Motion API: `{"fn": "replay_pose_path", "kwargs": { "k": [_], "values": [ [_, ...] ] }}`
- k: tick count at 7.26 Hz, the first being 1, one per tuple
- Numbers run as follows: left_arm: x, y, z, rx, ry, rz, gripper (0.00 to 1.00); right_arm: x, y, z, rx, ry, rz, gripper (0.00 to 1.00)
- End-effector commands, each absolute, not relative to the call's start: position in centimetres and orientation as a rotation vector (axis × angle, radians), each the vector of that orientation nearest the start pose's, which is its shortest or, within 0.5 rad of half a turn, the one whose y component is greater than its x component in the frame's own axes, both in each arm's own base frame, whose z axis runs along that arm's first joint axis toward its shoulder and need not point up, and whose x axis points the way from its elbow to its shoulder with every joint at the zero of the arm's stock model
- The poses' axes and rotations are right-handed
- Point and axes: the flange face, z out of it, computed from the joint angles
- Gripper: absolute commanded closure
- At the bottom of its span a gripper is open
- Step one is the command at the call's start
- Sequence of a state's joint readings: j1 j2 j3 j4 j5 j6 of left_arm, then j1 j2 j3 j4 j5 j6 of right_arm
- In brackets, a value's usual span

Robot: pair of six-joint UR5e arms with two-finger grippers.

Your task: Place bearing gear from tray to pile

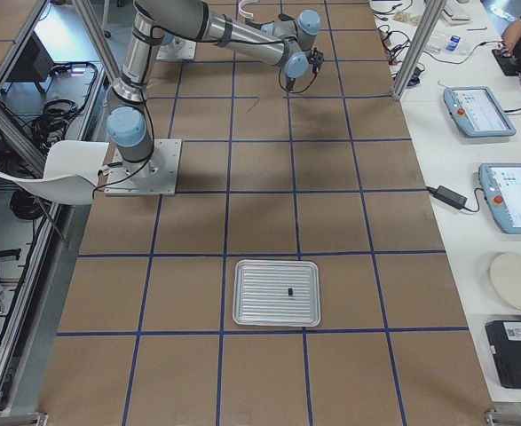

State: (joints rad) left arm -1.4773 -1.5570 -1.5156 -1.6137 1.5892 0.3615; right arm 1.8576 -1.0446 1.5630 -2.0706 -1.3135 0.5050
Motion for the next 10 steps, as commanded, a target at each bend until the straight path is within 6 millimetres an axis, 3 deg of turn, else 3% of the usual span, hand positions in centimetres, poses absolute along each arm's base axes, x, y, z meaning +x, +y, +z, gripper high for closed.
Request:
{"fn": "replay_pose_path", "kwargs": {
  "k": [1, 3, 4, 5, 6, 8, 10],
  "values": [
    [-8.5, -49.8, 51.8, 0.415, 3.091, -0.034, 0.00, 25.2, -61.1, 27.9, 0.373, 2.888, 0.072, 0.00],
    [-8.7, -51.3, 52.3, 0.368, 3.102, -0.068, 0.00, 13.1, -61.9, 32.4, 0.336, 2.946, 0.066, 0.00],
    [-9.9, -52.1, 51.8, 0.296, 3.121, -0.067, 0.00, 6.7, -61.6, 34.3, 0.282, 3.027, 0.025, 0.00],
    [-12.8, -53.5, 50.3, 0.303, 3.122, -0.096, 0.00, 0.0, -61.1, 35.8, 0.216, 3.119, -0.011, 0.00],
    [-16.5, -54.6, 47.8, 0.213, 3.136, -0.075, 0.00, -6.8, -60.7, 36.0, 0.162, 3.141, -0.013, 0.00],
    [-23.1, -57.7, 41.5, 0.064, 3.196, -0.084, 0.00, -23.4, -57.4, 34.3, -0.007, 3.139, -0.006, 0.00],
    [-25.2, -59.7, 34.6, 0.026, 3.189, 0.031, 0.00, -35.4, -53.5, 29.8, -0.155, 3.125, -0.014, 0.00]
  ]
}}
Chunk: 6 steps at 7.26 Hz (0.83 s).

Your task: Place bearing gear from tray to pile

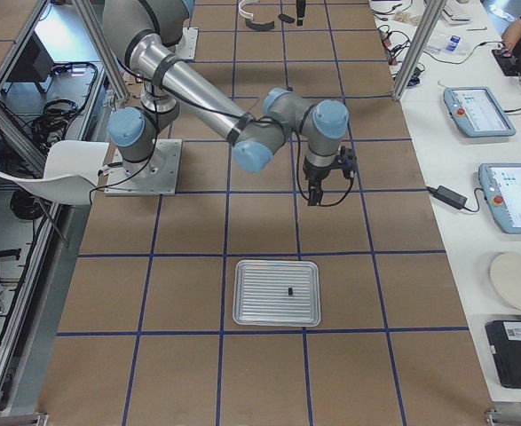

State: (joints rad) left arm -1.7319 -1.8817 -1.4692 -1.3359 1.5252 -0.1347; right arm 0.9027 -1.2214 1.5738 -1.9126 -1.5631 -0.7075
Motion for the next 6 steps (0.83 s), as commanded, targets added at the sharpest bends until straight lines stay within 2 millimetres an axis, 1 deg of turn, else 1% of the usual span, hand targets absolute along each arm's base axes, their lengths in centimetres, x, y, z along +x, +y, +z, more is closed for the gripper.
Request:
{"fn": "replay_pose_path", "kwargs": {
  "k": [1, 2, 3, 4, 5, 6],
  "values": [
    [-26.9, -60.6, 31.6, 0.015, 3.190, 0.021, 0.00, -39.9, -52.5, 26.3, -0.427, 3.125, -0.051, 0.00],
    [-30.1, -60.6, 28.5, -0.029, 3.180, 0.014, 0.00, -43.4, -52.0, 23.6, -0.692, 3.124, -0.077, 0.00],
    [-32.2, -59.7, 26.3, 0.011, 3.167, 0.065, 0.00, -44.4, -52.0, 21.3, -0.940, 3.062, -0.070, 0.00],
    [-32.3, -59.3, 23.6, 0.017, 3.161, 0.106, 0.00, -45.5, -52.2, 19.9, -1.003, 3.057, -0.073, 0.00],
    [-32.3, -59.0, 20.3, 0.021, 3.175, 0.057, 0.00, -45.7, -52.0, 18.6, -0.993, 3.044, -0.058, 0.01],
    [-32.1, -58.6, 17.9, 0.042, 3.184, 0.005, 0.00, -46.2, -51.6, 18.6, -0.955, 3.061, -0.051, 0.00]
  ]
}}
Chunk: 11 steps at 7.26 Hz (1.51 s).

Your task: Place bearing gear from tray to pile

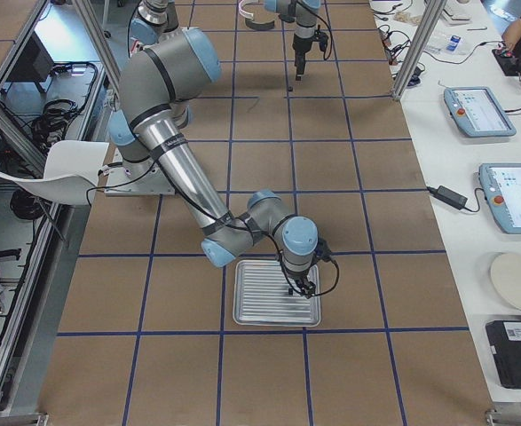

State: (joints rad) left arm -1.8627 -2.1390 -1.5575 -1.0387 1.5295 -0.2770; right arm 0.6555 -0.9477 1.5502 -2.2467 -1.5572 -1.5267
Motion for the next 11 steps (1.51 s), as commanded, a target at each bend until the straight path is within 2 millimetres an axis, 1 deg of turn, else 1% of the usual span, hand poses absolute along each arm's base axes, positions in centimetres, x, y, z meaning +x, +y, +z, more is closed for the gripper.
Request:
{"fn": "replay_pose_path", "kwargs": {
  "k": [1, 2, 3, 4, 5, 6, 7, 8, 9, 10, 11],
  "values": [
    [-32.1, -58.5, 17.4, 0.044, 3.176, 0.013, 0.00, -46.3, -51.6, 18.7, -0.894, 3.079, -0.056, 0.00],
    [-32.0, -58.0, 16.9, 0.048, 3.171, 0.052, 0.00, -46.2, -51.5, 18.2, -0.882, 3.072, -0.060, 0.04],
    [-32.1, -57.8, 16.7, 0.050, 3.168, 0.066, 0.07, -46.1, -51.5, 17.8, -0.879, 3.065, -0.055, 0.07],
    [-32.1, -57.8, 17.0, 0.050, 3.164, 0.079, 0.28, -46.0, -51.5, 17.8, -0.879, 3.065, -0.055, 0.18],
    [-32.1, -57.9, 16.6, 0.050, 3.164, 0.087, 0.51, -46.2, -51.4, 17.8, -0.878, 3.070, -0.045, 0.44],
    [-32.1, -57.9, 16.9, 0.052, 3.165, 0.082, 0.63, -46.3, -51.6, 18.1, -0.873, 3.078, -0.046, 0.69],
    [-32.1, -57.9, 16.7, 0.057, 3.164, 0.087, 0.83, -46.3, -51.5, 18.2, -0.873, 3.078, -0.044, 0.80],
    [-32.1, -57.9, 16.9, 0.064, 3.166, 0.083, 0.99, -46.3, -51.5, 18.4, -0.866, 3.084, -0.044, 0.85],
    [-32.1, -57.9, 17.1, 0.081, 3.165, 0.079, 1.00, -46.3, -51.5, 18.5, -0.815, 3.099, -0.044, 0.89],
    [-31.7, -58.1, 18.0, 0.144, 3.166, 0.062, 1.00, -46.4, -51.6, 18.7, -0.797, 3.108, -0.048, 0.91],
    [-29.1, -58.9, 19.7, 0.163, 3.163, 0.097, 1.00, -46.2, -51.5, 19.5, -0.759, 3.121, -0.043, 0.91]
  ]
}}
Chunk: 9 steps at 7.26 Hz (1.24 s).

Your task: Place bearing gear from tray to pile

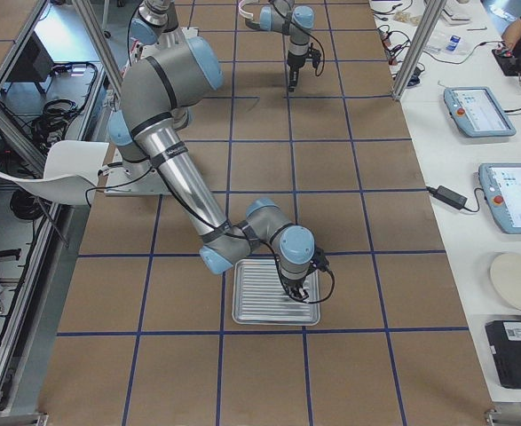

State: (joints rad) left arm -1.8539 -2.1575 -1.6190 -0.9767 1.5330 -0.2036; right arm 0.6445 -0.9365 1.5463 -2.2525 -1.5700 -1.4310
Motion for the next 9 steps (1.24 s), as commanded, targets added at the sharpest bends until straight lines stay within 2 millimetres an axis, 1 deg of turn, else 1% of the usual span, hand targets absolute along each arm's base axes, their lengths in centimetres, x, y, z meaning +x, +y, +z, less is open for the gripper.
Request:
{"fn": "replay_pose_path", "kwargs": {
  "k": [1, 2, 3, 4, 5, 6, 7, 8, 9],
  "values": [
    [-23.4, -60.4, 21.2, 0.175, 3.164, 0.132, 1.00, -45.3, -51.5, 22.4, -0.690, 3.160, -0.068, 0.91],
    [-15.8, -61.8, 21.6, 0.245, 3.177, 0.163, 1.00, -42.7, -51.5, 25.6, -0.497, 3.138, -0.053, 0.90],
    [-9.2, -62.0, 21.2, 0.335, 3.175, 0.180, 1.00, -36.3, -53.4, 29.4, -0.377, 3.105, 0.001, 0.90],
    [-4.8, -61.9, 20.9, 0.414, 3.160, 0.164, 1.00, -28.9, -55.4, 32.1, -0.323, 3.085, 0.046, 0.90],
    [-0.5, -62.1, 21.3, 0.454, 3.068, 0.140, 1.00, -21.3, -57.3, 32.3, -0.152, 3.076, 0.089, 0.90],
    [3.7, -62.0, 21.3, 0.515, 3.030, 0.139, 1.00, -12.2, -59.0, 32.1, -0.056, 3.082, 0.115, 0.90],
    [9.1, -60.8, 20.5, 0.492, 3.045, 0.147, 1.00, -3.0, -59.7, 32.5, 0.104, 3.093, 0.118, 0.90],
    [11.6, -59.5, 19.8, 0.492, 3.058, 0.165, 1.00, 7.8, -59.7, 32.5, 0.217, 3.076, 0.106, 0.89],
    [11.6, -59.1, 20.0, 0.490, 3.057, 0.163, 1.00, 15.6, -59.1, 31.9, 0.327, 3.065, 0.075, 0.89]
  ]
}}
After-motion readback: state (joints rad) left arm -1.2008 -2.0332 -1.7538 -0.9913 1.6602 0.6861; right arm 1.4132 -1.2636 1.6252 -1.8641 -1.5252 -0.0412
